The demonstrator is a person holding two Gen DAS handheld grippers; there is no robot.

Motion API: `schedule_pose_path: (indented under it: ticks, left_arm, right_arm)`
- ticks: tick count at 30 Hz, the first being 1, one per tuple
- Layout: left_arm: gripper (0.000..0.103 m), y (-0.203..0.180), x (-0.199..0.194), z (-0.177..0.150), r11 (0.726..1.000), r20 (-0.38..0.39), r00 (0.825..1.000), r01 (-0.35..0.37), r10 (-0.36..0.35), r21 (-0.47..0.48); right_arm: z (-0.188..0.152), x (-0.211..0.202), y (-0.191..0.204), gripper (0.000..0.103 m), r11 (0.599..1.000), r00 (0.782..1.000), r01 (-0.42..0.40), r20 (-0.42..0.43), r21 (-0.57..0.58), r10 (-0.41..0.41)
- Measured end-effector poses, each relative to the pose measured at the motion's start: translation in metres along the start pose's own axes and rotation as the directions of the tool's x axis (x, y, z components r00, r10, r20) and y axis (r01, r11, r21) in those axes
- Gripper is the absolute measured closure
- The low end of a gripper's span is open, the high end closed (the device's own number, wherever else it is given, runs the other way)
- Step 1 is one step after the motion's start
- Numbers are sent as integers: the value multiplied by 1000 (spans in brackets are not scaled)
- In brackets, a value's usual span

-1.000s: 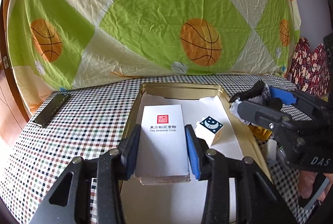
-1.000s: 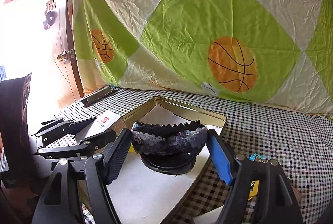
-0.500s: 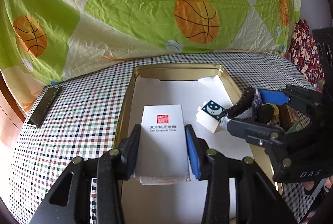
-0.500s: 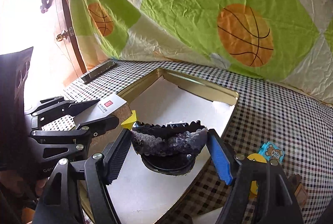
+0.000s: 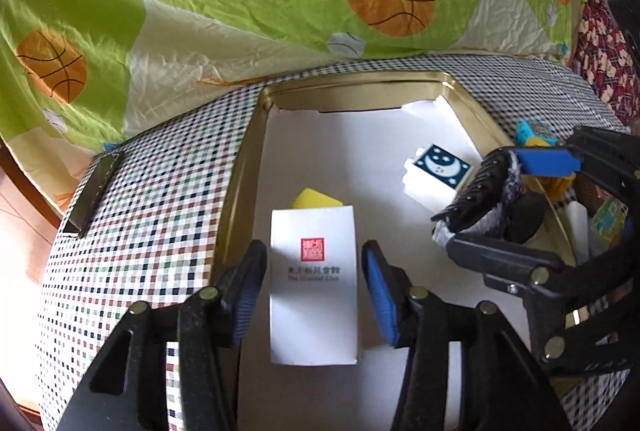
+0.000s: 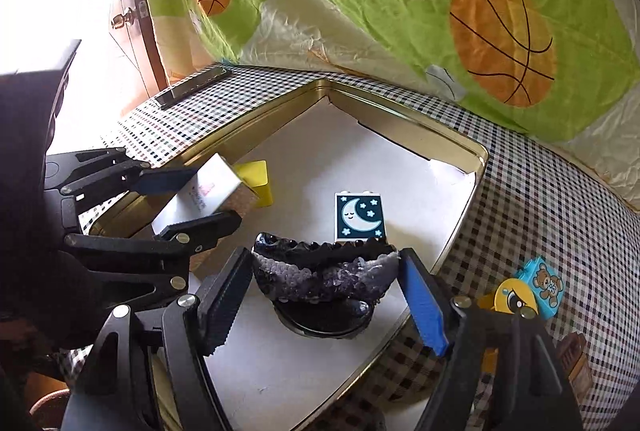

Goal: Organize rigid objects
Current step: 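Release the white box into the tin with left tool while right tool releases the bowl, then reach left tool toward the white plug while right tool grasps the green Macromolecule box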

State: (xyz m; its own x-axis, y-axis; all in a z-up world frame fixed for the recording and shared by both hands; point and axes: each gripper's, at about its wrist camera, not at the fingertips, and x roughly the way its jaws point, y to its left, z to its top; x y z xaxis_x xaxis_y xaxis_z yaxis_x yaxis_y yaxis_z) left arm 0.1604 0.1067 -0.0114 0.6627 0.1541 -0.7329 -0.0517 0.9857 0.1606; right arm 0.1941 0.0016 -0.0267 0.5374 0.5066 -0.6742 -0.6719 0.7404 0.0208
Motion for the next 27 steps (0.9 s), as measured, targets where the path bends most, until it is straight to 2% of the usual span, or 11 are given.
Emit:
schedule_pose_path:
  ticks: [3, 5, 6, 7, 9, 11, 15, 18, 22, 27]
  left_arm:
    - [34, 3, 2, 2, 1000, 4, 1000, -28, 28, -6]
    - [23, 1, -1, 1, 1000, 11, 1000, -24, 24, 11]
    - [22, 0, -4, 1, 1000, 21, 999, -26, 26, 17]
    - [20, -2, -8, 0, 999, 40, 999, -33, 32, 18]
    - [8, -5, -19, -2, 997, 96, 992, -81, 79, 17]
    - [1, -5, -37, -2, 993, 195, 973, -121, 120, -9]
    - [1, -9, -65, -2, 993, 307, 945, -93, 109, -67]
    - [1, -19, -75, -5, 995, 348, 936, -22, 54, -95]
    - [1, -50, -73, -11, 994, 348, 936, 79, -47, -78]
    - [1, -95, -70, -18, 989, 332, 934, 146, -134, -12]
  right_arm:
    - [7, 3, -10, 26, 999, 1000, -20, 11, 45, 19]
    - [8, -5, -16, 21, 997, 999, -31, 45, 71, 28]
    - [7, -12, -19, 20, 996, 997, -31, 76, 82, 25]
    - [6, -20, -21, 20, 995, 994, -30, 106, 91, 21]
    - [3, -38, -26, 20, 993, 987, -33, 163, 109, 15]
    - [-2, -57, -31, 20, 992, 977, -24, 215, 121, -3]
    - [-23, -91, -47, 19, 991, 959, 34, 274, 129, -69]
    - [-46, -114, -67, 19, 983, 949, 75, 292, 166, -122]
    - [-81, -132, -101, 19, 961, 945, 127, 265, 245, -192]
    - [-118, -141, -133, 19, 928, 944, 186, 202, 323, -260]
